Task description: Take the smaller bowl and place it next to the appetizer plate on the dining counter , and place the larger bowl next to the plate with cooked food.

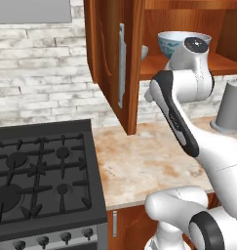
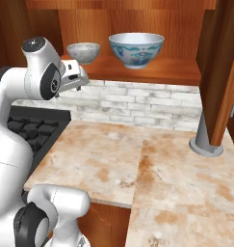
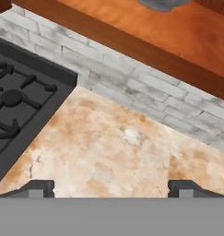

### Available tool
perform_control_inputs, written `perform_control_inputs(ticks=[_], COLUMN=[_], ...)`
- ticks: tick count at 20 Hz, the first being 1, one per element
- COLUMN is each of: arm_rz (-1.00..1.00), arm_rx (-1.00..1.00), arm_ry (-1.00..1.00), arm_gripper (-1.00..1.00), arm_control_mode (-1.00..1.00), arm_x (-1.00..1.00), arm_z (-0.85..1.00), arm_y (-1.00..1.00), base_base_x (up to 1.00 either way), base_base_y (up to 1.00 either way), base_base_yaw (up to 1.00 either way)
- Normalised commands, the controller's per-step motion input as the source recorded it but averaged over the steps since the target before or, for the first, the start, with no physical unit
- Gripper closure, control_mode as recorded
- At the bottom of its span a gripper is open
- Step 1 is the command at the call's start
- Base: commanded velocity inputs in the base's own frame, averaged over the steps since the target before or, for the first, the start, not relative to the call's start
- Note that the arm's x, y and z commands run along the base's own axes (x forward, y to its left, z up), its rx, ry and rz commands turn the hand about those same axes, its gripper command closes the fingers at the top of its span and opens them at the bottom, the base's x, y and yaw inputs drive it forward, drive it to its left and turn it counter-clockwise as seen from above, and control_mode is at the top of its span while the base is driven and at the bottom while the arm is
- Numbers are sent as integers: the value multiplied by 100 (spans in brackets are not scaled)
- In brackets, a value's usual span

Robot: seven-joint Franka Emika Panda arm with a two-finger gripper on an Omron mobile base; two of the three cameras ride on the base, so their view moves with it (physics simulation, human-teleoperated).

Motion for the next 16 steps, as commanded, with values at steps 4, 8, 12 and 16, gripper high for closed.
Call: perform_control_inputs(ticks=[4,8,12,16], arm_rz=[19,22,29,43], arm_rx=[-11,-24,-28,-9], arm_ry=[-3,-12,-22,-7], arm_gripper=[-100,-100,-100,-100], arm_control_mode=[-100,-100,-100,-100], arm_x=[15,12,11,33], arm_z=[12,18,25,37], arm_y=[0,0,5,0], base_base_x=[0,0,0,0], base_base_y=[0,0,0,0], base_base_yaw=[0,0,0,0])
